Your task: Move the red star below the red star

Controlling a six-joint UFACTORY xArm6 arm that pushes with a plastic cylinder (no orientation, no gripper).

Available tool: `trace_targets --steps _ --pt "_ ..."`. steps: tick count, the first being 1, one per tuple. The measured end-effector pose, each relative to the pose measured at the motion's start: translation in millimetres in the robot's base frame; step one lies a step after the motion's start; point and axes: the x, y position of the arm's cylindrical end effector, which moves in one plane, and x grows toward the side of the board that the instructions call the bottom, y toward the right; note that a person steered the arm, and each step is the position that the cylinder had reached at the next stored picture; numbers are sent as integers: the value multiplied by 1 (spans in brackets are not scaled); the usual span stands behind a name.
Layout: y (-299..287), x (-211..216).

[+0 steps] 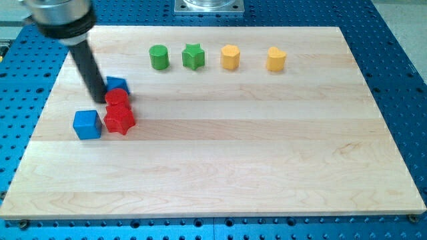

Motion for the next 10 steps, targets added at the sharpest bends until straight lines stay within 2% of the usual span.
trace_targets --steps 1,2,3,4,5,6,9,10 --pt "2 -22" --pt "-36 23" --pt "-28 87" --pt "-21 111" --pt "-98 125" --pt "-80 158" --pt "-11 134" --pt "-29 140"
